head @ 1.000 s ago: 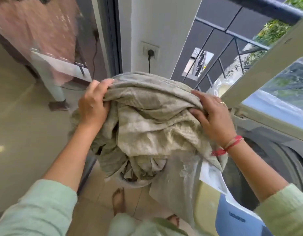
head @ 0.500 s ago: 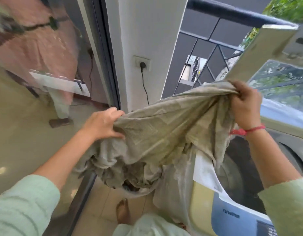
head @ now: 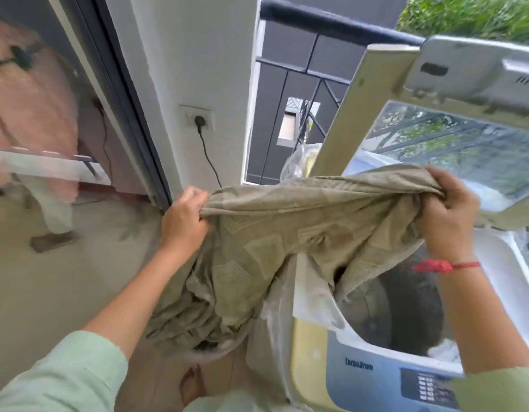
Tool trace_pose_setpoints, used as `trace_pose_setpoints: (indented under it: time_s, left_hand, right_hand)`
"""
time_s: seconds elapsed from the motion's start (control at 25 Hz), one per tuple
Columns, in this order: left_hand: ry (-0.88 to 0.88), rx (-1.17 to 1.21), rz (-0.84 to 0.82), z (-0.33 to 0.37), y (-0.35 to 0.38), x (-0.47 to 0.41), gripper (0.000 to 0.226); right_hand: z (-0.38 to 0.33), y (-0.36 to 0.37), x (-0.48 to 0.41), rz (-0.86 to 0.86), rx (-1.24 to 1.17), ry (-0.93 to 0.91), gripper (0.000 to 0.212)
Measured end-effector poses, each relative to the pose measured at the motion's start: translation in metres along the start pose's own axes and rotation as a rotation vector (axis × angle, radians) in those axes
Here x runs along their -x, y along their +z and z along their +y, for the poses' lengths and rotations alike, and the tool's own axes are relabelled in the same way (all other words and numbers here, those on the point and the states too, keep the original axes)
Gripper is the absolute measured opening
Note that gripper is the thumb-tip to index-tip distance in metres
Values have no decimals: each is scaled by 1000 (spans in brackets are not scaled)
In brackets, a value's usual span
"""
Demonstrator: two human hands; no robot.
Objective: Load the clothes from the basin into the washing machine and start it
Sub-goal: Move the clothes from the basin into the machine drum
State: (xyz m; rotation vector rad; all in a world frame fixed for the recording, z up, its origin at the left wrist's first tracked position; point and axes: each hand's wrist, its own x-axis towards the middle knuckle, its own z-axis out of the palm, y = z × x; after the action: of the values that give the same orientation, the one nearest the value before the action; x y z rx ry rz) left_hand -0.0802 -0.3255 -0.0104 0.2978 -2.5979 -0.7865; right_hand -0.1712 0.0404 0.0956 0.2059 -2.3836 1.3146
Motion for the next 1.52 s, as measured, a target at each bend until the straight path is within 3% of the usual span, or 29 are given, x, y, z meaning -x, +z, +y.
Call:
trace_pose_setpoints:
  time_s: [0.08,0.16,0.24,0.28,0.32,0.36,0.44,0.48,0.52,0.6,0.68,0.72,0.76,0.8,0.88,0.92,1.0,1.04,1.12,1.2,1.28,1.44,1.52]
  left_hand:
    - [104,122,200,52,-10,-20,15]
    - [189,255,256,108,-2,-32,29]
    - [256,303,155,148,26,-26,32]
    - [275,275,48,158,47,-19,32]
    - [270,161,-113,165,72,-11,36]
    - [270,-42,-310,168,97,-1,46]
    - [307,-401,-617,164,129,11,71]
    - [318,-430,-699,161,135,8,77]
    - [320,-356,-769,156,135,1,82]
    - [294,-46,-789,135,111,-9,91]
    - [202,165,-608,98,79,-5,88]
    - [132,183,-513,69,66,2,87]
    - [66,131,-478,37,59,11,91]
    - [-6,40,-529,6,58,24,103]
    - [-174,-154,-811,-42,74,51,134]
    - [-236,-190,-916,-59,88,62,145]
    - [-295,-132,-960,-70,114,72,153]
    - [-323,-85,-936,-71,125,73,152]
    - [-356,-8,-856,-66,135,76,142]
    - [-346,118,-718,-51,128,73,102]
    - [-278,238,-428,-27,103,61,60]
    - [48,210,230,50,24,19,56]
    - [239,10,378,87,4,-5,53]
  right_hand:
    - [12,-35,-16,184,-86,-9,52]
    - [35,-67,-20,367,-162,23,49]
    - [70,-77,-3,453,-152,158,45]
    - [88,-76,10,445,-28,246,42]
    - [114,-76,21,363,143,322,40]
    - [143,-73,34,151,328,409,37]
    - [179,-60,63,-560,672,633,36]
    - [191,-55,71,-812,768,647,43]
    - [193,-48,74,-907,798,628,48]
    - [168,-26,66,-759,719,506,49]
    - [113,4,53,-504,512,245,49]
    - [78,25,47,-487,390,84,55]
    - [41,49,41,-576,352,-66,68]
    - [9,76,40,-746,447,-194,84]
    - [-18,140,55,-1045,907,-358,101]
    - [-19,169,60,-1097,1105,-398,92]
    - [-14,195,60,-1035,1261,-411,46]
    - [-11,196,59,-965,1219,-424,32]
    - [-7,182,59,-845,1038,-478,25]
    - [-12,155,56,-741,806,-447,27]
    - [-23,120,48,-616,627,-351,34]
    - [-34,31,27,-142,250,-387,38]
    - [-20,12,24,12,292,-414,38]
